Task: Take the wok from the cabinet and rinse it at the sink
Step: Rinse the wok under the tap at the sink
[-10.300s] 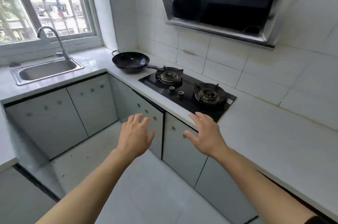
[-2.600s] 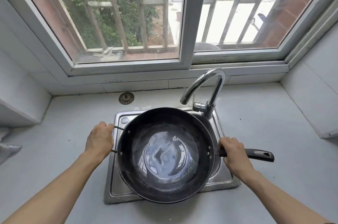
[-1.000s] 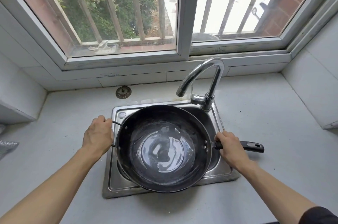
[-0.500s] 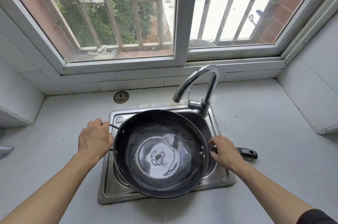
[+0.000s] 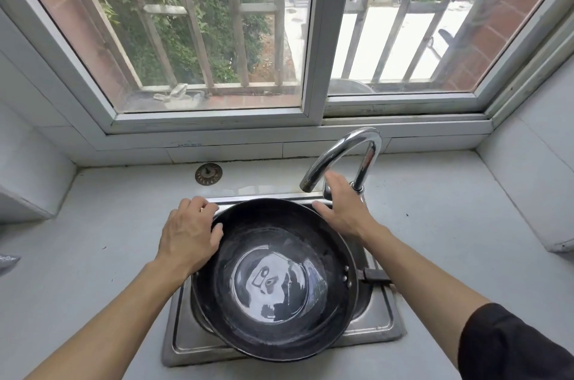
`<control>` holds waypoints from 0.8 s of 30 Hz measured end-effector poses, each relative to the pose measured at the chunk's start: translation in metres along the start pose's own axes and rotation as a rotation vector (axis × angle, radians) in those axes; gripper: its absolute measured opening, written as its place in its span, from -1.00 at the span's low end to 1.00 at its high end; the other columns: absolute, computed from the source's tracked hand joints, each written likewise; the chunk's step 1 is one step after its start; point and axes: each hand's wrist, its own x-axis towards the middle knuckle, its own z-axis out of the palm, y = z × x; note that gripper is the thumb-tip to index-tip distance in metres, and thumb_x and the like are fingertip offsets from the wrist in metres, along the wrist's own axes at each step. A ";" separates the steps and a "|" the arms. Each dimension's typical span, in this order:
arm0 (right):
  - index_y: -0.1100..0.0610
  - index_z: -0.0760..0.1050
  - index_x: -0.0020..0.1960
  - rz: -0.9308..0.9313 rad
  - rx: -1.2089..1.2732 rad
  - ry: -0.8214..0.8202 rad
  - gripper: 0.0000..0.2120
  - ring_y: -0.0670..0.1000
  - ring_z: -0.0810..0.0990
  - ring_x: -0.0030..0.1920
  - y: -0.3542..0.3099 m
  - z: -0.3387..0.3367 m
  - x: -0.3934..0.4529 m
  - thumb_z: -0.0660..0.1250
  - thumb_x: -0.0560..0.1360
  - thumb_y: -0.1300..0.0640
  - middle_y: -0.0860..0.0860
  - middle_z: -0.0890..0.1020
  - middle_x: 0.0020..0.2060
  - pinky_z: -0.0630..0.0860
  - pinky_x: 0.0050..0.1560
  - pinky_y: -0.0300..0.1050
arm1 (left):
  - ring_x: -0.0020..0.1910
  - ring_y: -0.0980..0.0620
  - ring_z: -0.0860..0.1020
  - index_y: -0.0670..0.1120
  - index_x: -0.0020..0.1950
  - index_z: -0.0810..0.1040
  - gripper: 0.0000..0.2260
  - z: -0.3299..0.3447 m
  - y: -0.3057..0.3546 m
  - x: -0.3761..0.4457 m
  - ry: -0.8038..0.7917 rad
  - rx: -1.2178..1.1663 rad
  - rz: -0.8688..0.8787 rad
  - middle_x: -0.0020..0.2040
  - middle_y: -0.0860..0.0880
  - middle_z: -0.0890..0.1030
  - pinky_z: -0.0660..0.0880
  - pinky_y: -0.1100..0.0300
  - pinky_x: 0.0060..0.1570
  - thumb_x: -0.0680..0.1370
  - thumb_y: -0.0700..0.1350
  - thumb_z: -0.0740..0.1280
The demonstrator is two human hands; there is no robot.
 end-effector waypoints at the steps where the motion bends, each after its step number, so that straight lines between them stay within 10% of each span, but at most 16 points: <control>1: 0.19 0.25 0.42 0.004 -0.015 -0.013 -0.39 0.14 0.36 0.30 0.001 0.002 0.004 0.34 0.48 -0.03 0.15 0.37 0.33 0.33 0.36 0.04 | -0.04 -0.09 0.48 -0.10 0.10 0.58 -0.73 0.000 0.003 0.001 0.001 -0.022 0.021 0.00 -0.04 0.56 0.49 0.02 -0.07 0.45 -0.03 0.40; 24: 0.30 0.33 0.25 0.078 -0.012 -0.092 -0.59 0.12 0.40 0.05 0.013 0.012 0.022 0.22 0.43 0.21 0.26 0.41 0.25 0.39 0.15 0.06 | 0.01 -0.08 0.49 -0.10 0.12 0.58 -0.73 0.012 0.005 0.001 -0.027 -0.135 0.025 0.04 -0.03 0.54 0.50 0.01 -0.03 0.46 -0.05 0.40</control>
